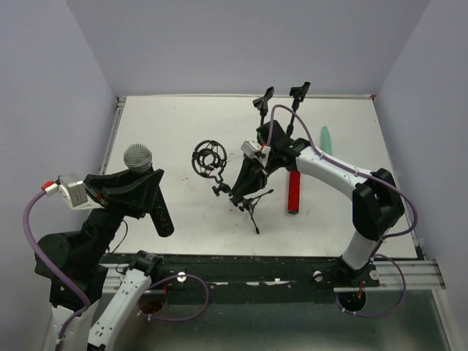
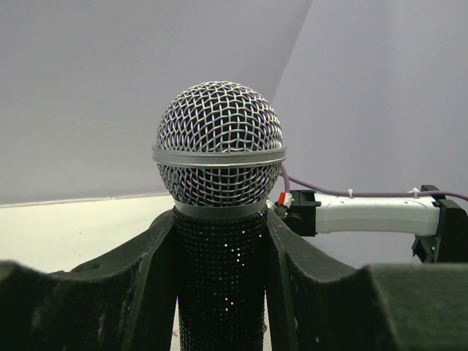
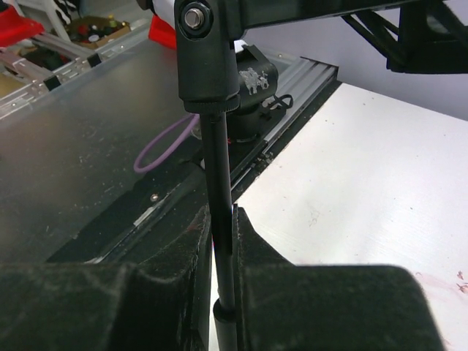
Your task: Attach the microphones to the stand
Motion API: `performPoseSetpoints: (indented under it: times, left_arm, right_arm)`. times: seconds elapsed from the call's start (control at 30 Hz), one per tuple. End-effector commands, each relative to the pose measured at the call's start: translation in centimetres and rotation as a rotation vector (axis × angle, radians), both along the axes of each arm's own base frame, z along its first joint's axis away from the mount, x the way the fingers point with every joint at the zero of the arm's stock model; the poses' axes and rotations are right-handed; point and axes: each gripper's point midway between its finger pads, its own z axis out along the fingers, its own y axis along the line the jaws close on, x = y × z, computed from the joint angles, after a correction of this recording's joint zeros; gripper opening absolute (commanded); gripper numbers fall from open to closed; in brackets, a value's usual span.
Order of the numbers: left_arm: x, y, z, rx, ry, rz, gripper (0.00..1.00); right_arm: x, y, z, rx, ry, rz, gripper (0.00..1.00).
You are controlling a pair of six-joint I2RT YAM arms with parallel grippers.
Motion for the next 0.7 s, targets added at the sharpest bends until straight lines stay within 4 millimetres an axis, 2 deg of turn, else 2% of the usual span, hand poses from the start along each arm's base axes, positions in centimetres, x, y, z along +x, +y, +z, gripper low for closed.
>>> performPoseSetpoints:
  times: [0.0, 0.27, 0.53, 0.67]
  left_arm:
    - [-0.1, -0.8, 1.3, -0.020, -0.050, -0.047, 0.00]
    - [1.5, -1.8, 1.6, 0.001, -0.049, -0.071, 0.00]
    - [4.4, -4.1, 5.5, 0.017, -0.170, -0.134, 0.00]
    - [6.0, -5.4, 8.1, -0.009, -0.260, -0.176, 0.00]
  right_arm:
    - [0.3, -1.5, -2.7, -0.045, 0.079, -0.034, 0.20]
    - [1.5, -3.4, -3.5, -0.056, 0.084, -0.091, 0.29]
    - [1.2, -4.2, -4.2, -0.080, 0.092, -0.099, 0.35]
    - [1.1, -4.5, -4.3, -0.081, 0.099, -0.105, 0.42]
